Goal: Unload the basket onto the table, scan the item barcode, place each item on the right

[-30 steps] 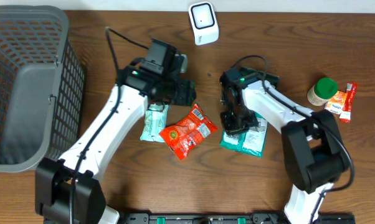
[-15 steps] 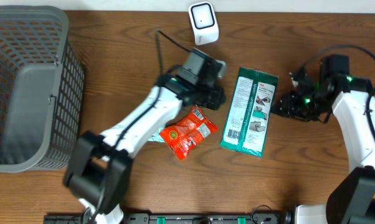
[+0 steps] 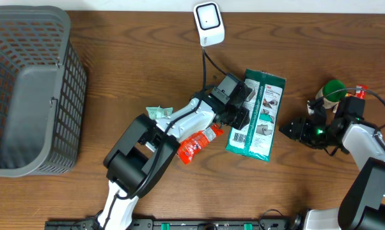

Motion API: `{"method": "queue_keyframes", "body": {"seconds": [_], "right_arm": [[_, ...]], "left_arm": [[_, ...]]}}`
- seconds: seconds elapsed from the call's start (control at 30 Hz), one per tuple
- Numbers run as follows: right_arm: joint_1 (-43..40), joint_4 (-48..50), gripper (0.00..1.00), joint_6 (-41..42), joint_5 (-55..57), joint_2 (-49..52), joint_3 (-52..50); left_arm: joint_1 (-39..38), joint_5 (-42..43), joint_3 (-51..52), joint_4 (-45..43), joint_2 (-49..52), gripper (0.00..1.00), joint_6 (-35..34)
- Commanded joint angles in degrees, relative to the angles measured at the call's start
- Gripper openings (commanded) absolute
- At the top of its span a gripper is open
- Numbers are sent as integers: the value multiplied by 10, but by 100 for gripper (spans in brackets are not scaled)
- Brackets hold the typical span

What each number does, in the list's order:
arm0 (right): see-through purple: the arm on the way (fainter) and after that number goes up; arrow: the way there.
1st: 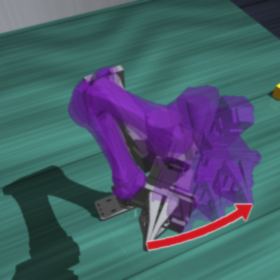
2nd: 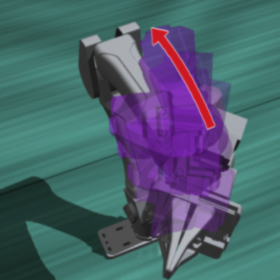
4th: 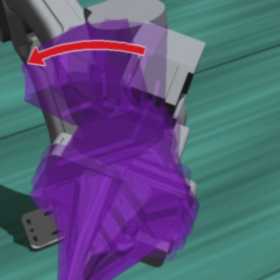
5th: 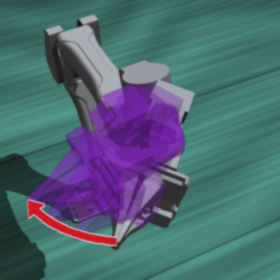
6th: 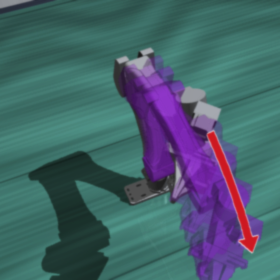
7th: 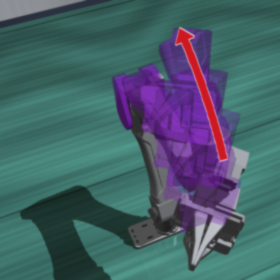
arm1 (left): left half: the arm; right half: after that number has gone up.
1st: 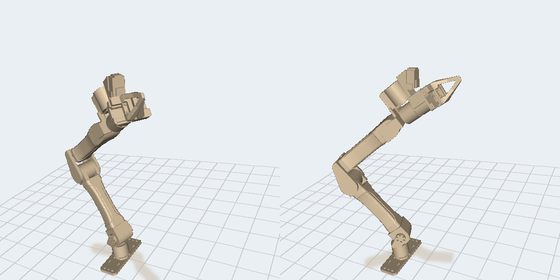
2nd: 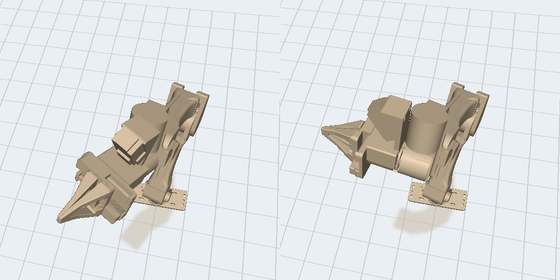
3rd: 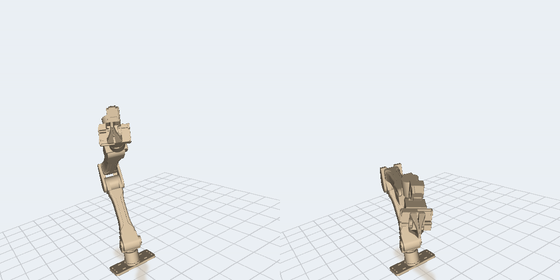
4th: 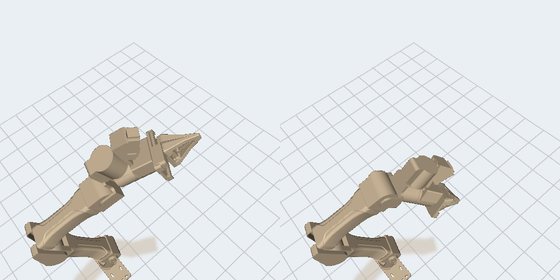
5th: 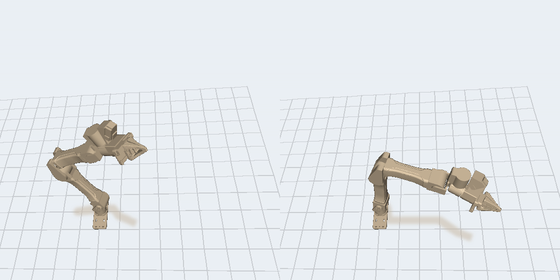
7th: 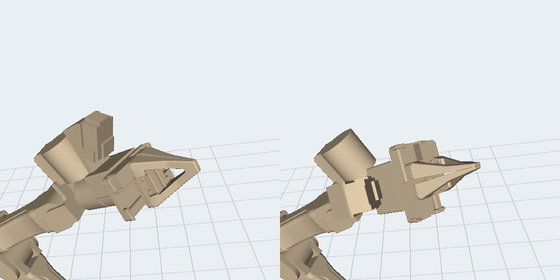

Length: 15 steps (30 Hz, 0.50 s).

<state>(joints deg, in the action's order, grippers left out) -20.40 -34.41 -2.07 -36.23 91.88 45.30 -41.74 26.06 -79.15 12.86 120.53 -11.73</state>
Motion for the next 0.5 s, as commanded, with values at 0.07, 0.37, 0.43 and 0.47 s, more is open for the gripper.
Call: {"method": "queue_keyframes", "body": {"seconds": [0.07, 0.37, 0.43, 0.47], "right_arm": [[-5, 62, 63, -8, -101, 2, -49], [-4, 163, 70, -3, -177, 2, -119], [-1, 189, 71, -1, -190, 2, -133], [-1, 191, 71, -1, -190, 2, -134]], "left_arm": [[3, -17, -6, 1, 23, 35, 8], [3, -16, -6, 8, 42, 36, 7], [3, -17, -6, 14, 42, 35, 8], [3, -17, -6, 15, 42, 35, 8]]}}
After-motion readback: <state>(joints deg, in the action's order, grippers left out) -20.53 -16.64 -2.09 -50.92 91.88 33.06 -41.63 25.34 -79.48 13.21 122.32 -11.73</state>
